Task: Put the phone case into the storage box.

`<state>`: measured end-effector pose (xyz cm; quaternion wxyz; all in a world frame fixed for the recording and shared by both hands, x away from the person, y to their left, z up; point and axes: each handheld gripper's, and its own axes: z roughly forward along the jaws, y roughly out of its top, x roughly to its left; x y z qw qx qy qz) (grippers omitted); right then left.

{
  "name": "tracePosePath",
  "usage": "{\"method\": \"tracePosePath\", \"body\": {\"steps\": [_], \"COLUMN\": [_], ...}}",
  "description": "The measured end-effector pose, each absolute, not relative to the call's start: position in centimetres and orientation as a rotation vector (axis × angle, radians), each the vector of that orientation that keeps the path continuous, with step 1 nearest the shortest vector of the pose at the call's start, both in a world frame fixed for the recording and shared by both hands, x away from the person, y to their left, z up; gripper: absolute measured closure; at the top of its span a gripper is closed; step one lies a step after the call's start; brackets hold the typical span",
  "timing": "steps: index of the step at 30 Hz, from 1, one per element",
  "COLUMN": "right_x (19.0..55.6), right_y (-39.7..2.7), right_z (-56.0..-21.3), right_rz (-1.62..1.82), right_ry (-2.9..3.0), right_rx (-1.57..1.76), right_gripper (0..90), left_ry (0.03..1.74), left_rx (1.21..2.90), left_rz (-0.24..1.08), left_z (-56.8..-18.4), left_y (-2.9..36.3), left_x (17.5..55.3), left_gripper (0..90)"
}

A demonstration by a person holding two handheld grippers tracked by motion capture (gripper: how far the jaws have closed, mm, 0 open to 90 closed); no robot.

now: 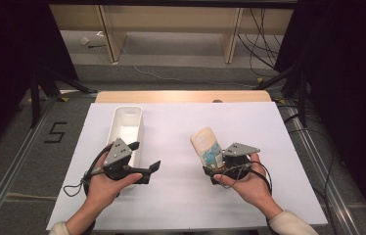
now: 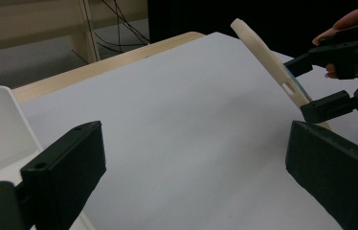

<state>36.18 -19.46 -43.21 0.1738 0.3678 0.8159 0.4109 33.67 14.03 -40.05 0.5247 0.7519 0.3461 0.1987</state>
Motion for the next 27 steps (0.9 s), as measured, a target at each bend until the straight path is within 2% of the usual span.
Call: {"method": "tracePosePath", "body": {"steps": [27], "right_x": [35.8], "right_y": [-18.2], "right_z": [-43.4], "right_rz": [1.188], "right_ry": [2.314], "right_rx": [0.995], "right_gripper": [11.7], "left_ry": [0.762], "left_rx": [1.834], "left_rz": [0.434], "left_z": [-38.8], "left_y": [9.9], "left_x": [36.1], "left_gripper": [7.5]}}
